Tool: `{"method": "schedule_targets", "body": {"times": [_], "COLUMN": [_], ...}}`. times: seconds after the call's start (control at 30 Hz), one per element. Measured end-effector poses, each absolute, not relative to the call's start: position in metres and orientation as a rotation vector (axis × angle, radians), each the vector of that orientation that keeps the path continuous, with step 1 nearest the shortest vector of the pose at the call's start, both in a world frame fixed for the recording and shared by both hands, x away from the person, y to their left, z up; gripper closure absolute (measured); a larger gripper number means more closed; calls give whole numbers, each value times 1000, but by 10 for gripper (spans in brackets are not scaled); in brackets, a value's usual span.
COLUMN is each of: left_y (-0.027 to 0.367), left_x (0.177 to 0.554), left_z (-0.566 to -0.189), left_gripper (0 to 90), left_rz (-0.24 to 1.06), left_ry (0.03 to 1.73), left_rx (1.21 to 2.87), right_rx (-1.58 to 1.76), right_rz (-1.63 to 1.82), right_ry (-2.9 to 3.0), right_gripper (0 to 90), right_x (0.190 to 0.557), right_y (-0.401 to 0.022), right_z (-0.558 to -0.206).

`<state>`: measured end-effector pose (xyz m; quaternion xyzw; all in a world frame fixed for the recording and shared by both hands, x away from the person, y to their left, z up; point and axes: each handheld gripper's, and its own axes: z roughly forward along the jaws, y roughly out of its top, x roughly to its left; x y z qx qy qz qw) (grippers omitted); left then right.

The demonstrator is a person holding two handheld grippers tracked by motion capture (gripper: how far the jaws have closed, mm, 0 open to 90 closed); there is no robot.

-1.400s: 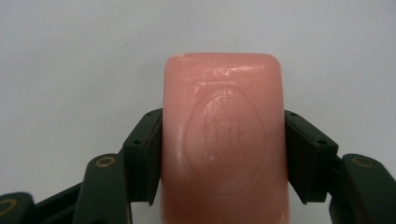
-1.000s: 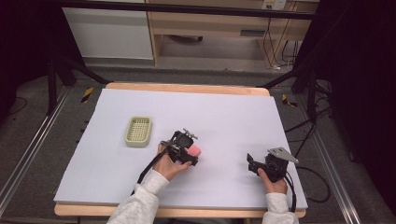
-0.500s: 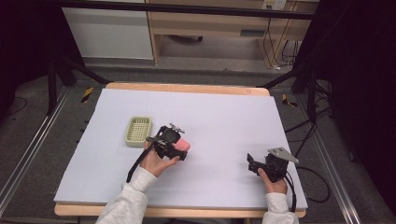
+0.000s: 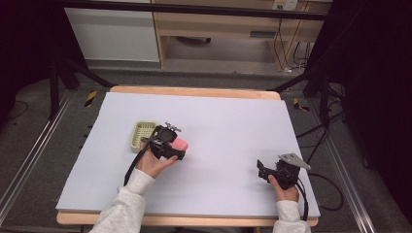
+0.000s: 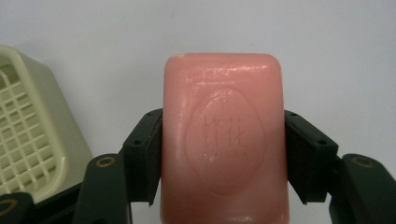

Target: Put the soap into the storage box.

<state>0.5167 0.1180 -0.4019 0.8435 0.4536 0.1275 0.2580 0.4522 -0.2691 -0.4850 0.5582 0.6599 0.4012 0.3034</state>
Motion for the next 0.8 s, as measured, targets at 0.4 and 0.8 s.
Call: {"method": "schedule_targets", "body": {"times": [0.4, 0.8], "left_y": [136, 161], "left_x": [527, 537], "left_z": [-397, -390], "left_gripper": [372, 372], "left_rz": [371, 399], "left_ry": [1281, 1347], "left_rx": [2244, 2184], "right_rx": [1481, 1486], "right_rz": [1061, 1062], "right_ry": [1752, 1752], "right_gripper": [39, 39], "right_x": [452, 453], "right_y": [-269, -269], "right_z": [-485, -485]}}
